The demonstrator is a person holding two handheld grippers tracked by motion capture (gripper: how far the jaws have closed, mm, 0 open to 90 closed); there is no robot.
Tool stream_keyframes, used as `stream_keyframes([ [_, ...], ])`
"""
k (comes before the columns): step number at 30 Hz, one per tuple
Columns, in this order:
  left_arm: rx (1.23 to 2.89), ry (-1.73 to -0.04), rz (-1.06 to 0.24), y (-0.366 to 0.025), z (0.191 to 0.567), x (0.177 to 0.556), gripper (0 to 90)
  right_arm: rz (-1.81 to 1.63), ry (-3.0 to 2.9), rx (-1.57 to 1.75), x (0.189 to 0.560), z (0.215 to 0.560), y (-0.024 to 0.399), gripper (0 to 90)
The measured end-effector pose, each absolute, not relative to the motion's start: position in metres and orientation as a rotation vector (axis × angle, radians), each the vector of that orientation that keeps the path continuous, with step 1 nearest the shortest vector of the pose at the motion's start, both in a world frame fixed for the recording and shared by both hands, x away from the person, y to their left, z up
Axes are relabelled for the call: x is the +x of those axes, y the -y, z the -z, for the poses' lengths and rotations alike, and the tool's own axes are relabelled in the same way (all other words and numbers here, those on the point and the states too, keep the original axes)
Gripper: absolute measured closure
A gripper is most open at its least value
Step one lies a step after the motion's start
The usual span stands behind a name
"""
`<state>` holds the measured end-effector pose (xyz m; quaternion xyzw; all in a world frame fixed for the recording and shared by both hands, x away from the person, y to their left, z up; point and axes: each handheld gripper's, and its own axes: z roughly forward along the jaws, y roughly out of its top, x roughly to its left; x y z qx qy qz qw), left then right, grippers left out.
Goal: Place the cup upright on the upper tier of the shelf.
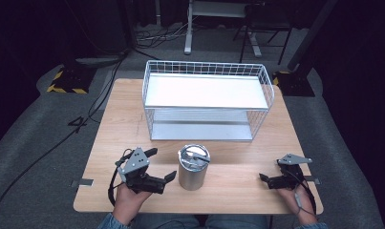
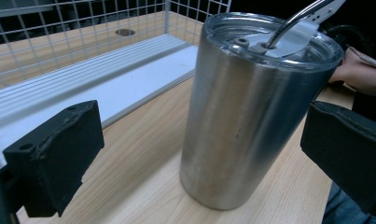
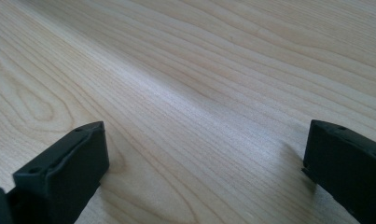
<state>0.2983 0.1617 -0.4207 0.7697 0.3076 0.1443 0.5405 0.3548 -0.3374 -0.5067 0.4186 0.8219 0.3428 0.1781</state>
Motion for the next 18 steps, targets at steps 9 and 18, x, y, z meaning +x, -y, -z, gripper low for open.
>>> stream_keyframes([
  [9, 1.818, -0.645, -0.295, -0.143, 0.424, 0.302, 0.0, -0.969, -2.325, 1.184, 0.355, 0.507, 0.337, 0.3],
  [18, 1.811, -0.622, -0.274, -0.127, 0.43, 0.308, 0.0, -0.969, -2.325, 1.185, 0.355, 0.507, 0.337, 0.3],
])
